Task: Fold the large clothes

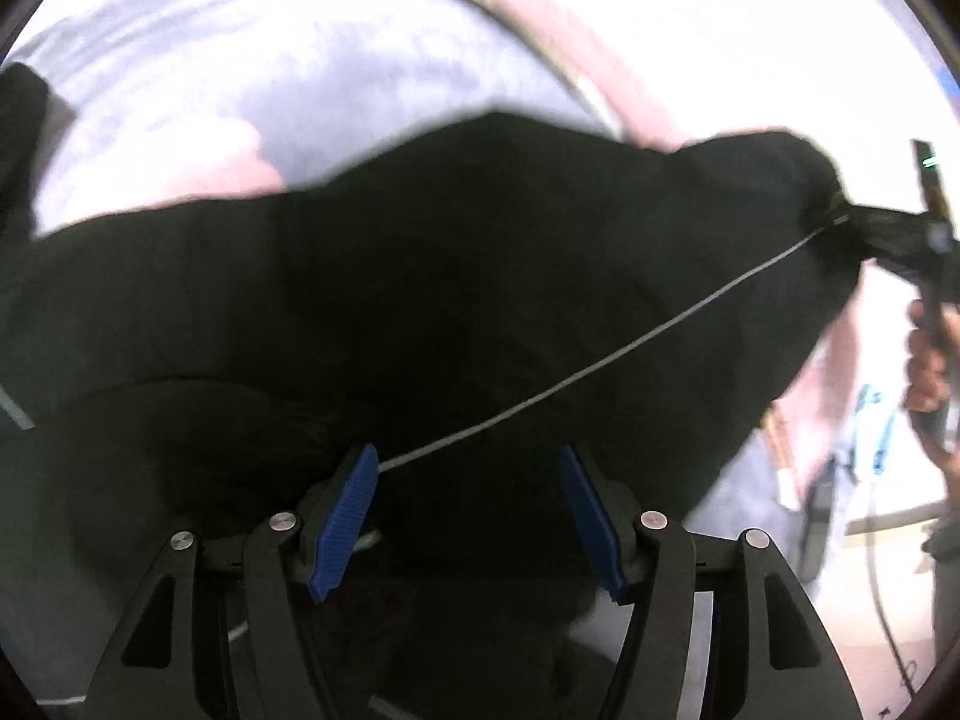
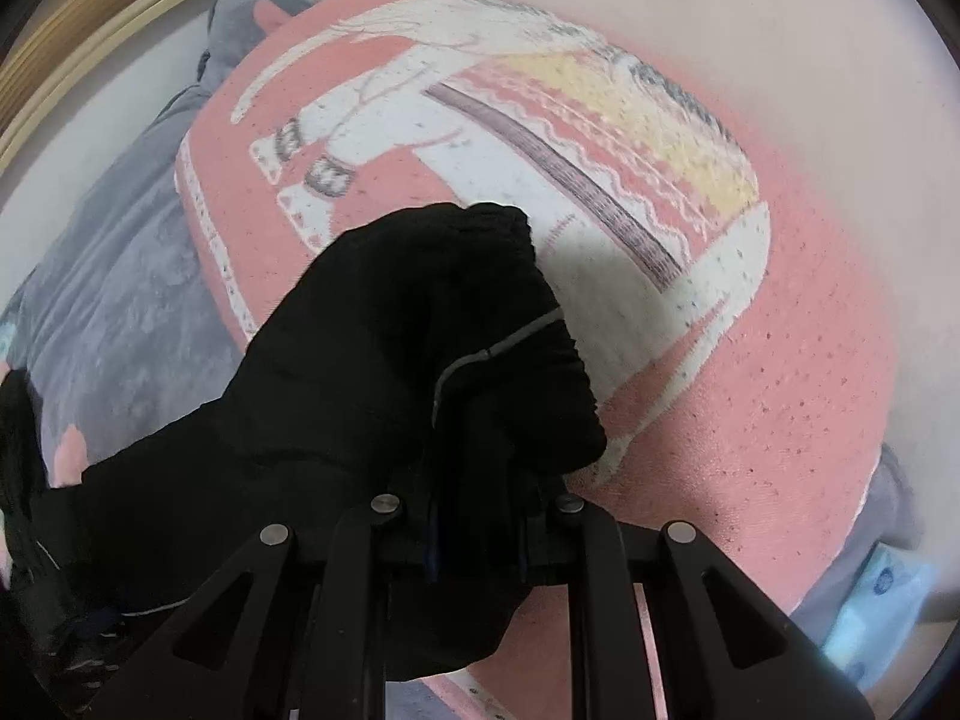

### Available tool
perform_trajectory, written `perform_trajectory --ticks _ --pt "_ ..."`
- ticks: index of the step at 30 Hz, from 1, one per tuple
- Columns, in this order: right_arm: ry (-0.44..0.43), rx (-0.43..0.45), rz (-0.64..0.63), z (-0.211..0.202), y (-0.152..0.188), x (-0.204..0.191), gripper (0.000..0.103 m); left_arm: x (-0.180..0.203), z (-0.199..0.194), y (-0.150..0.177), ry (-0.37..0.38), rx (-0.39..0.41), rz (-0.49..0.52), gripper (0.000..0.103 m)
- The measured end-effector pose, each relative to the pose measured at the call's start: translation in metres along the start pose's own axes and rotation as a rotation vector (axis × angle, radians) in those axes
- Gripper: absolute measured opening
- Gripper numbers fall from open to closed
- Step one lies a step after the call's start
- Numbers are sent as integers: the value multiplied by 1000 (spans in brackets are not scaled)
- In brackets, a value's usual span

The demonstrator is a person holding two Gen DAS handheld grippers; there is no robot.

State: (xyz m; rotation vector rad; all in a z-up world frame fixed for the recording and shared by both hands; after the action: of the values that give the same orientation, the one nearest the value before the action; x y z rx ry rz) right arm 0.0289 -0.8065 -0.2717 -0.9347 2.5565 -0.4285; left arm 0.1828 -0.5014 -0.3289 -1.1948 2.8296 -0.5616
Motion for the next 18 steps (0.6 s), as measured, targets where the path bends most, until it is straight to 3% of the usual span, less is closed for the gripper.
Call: perform_trajectory --ticks 3,6,12,18 --pt "-52 7 -38 -10 2 -24 19 -26 -40 9 12 67 -40 65" --pt "-113 33 -122 -28 8 -69 19 -61 -75 34 -25 111 -92 65" --pt "-242 43 -355 -51 46 -208 19 -144 -134 95 -134 143 -254 65" --pt "-314 59 -562 -61 111 -360 19 -225 -185 161 -252 168 -422 65"
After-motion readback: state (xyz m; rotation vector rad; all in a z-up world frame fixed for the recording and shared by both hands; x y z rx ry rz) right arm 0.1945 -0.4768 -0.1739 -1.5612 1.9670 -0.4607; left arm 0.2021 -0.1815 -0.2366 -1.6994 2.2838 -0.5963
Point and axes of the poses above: each gripper's, at about its wrist camera, not at the fingertips, and z roughly the way its jaws point, x to its right, y to its underside, the point moved 7 cm from there along z, roughly the way its jaws point, and after that the axes turned 15 degrees about -y, right-handed, at the moved point
